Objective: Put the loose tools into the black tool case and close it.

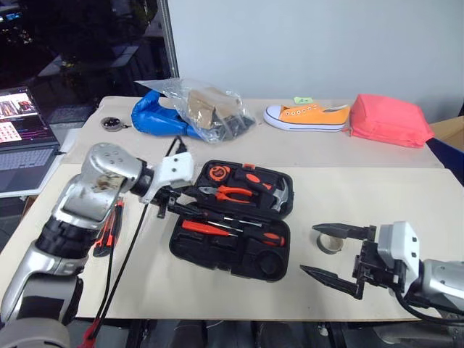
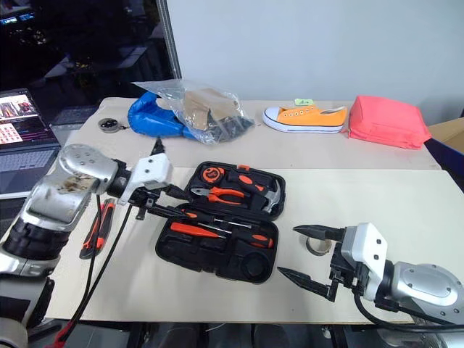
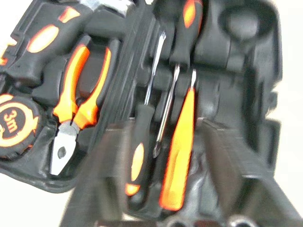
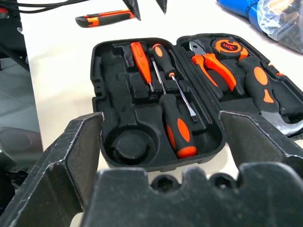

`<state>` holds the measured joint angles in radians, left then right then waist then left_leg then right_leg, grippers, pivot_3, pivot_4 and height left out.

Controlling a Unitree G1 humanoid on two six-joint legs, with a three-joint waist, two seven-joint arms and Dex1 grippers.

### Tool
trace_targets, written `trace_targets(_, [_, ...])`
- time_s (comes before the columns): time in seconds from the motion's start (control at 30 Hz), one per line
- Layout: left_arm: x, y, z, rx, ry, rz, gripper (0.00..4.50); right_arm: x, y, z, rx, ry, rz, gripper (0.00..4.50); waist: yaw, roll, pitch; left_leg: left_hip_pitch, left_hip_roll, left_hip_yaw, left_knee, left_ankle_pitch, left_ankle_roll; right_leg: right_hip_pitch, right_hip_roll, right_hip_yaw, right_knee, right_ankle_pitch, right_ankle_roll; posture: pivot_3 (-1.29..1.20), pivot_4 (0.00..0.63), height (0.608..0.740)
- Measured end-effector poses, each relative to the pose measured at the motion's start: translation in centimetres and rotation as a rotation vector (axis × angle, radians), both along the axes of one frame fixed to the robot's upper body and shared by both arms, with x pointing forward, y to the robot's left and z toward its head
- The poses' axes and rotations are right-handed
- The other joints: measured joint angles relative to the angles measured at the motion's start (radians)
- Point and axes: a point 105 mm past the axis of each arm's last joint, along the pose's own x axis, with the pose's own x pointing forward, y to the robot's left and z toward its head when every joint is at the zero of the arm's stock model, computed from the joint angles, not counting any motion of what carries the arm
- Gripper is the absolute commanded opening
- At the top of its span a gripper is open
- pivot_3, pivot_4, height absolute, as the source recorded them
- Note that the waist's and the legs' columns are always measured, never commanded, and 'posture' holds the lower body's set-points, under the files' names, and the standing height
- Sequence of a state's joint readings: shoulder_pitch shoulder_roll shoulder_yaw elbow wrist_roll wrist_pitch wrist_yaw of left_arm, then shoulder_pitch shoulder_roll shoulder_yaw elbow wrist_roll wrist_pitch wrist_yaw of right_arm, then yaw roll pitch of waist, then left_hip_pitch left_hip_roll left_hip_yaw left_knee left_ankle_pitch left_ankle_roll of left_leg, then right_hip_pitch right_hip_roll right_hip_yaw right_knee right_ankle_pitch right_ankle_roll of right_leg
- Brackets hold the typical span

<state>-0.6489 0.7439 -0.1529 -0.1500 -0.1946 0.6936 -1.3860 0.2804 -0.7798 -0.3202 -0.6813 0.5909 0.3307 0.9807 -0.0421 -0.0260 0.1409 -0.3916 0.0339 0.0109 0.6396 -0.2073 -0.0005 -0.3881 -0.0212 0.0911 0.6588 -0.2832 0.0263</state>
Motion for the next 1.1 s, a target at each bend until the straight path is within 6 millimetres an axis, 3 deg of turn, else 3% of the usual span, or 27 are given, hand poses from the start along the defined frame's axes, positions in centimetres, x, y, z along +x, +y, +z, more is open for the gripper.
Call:
trace_targets(0.07, [-0.5, -0.7, -1.3, -0.089, 0.033, 0.039, 0.11, 0.3, 0.1, 0.1, 0.004, -0.005, 0.007, 4.5, 0.002, 0.0, 0.0, 0.0, 0.0, 0.0, 0.0, 0.0, 0.0, 0.0, 0.0, 0.0, 0.0, 0.0, 0.0, 0.0, 0.15, 0.74])
trace_targets(0.1, [-0.7, -0.9, -1.9, -0.112, 0.041, 0.055, 0.02, 0.4, 0.3, 0.1, 0.006, -0.005, 0.014, 4.5, 0.002, -0.001, 0.0, -0.001, 0.0, 0.0, 0.0, 0.0, 0.0, 0.0, 0.0, 0.0, -0.001, 0.0, 0.0, 0.0, 0.15, 0.74])
trace_targets(0.3, [-0.5, -1.2, -5.0, -0.167, 0.009, 0.177, 0.02, 0.5, 0.3, -0.1, 0.004, -0.001, 0.017, 4.5, 0.006, -0.001, 0.0, -0.001, 0.0, -0.001, 0.0, 0.0, 0.0, 0.0, 0.0, 0.0, -0.001, 0.0, 0.0, 0.0, 0.15, 0.74])
trace_targets(0.47, [-0.7, 0.3, -7.9, -0.156, 0.002, 0.257, 0.02, 0.5, 0.2, -0.1, 0.001, 0.002, 0.016, 4.5, 0.001, 0.0, 0.0, 0.002, 0.0, -0.001, -0.002, 0.0, 0.0, 0.0, -0.001, 0.003, -0.001, 0.0, 0.0, 0.0, 0.15, 0.74])
trace_targets(0.8, [-0.6, 0.0, -10.0, -0.148, -0.167, 0.205, 0.02, 0.5, 0.2, -0.2, -0.003, 0.003, 0.012, 4.5, 0.006, 0.002, -0.005, 0.008, 0.0, 0.001, -0.002, 0.0, 0.0, 0.007, -0.003, 0.005, -0.002, 0.0, 0.001, 0.0, 0.15, 0.74])
trace_targets(0.93, [-0.2, -0.1, -10.8, -0.167, -0.149, 0.236, 0.02, 0.5, 0.2, -0.2, -0.006, 0.003, 0.013, 4.5, 0.006, 0.005, -0.007, 0.018, 0.0, 0.0, -0.003, 0.0, -0.001, 0.021, -0.004, 0.006, -0.002, -0.004, -0.006, 0.0, 0.15, 0.74])
trace_targets(1.1, [0.1, 0.0, -10.9, -0.177, -0.106, 0.262, 0.02, 0.5, 0.2, -0.1, -0.01, 0.002, 0.015, 4.5, 0.004, 0.005, -0.007, 0.024, 0.0, -0.002, -0.005, -0.001, -0.003, 0.02, -0.005, 0.006, -0.004, -0.004, -0.006, 0.0, 0.15, 0.74])
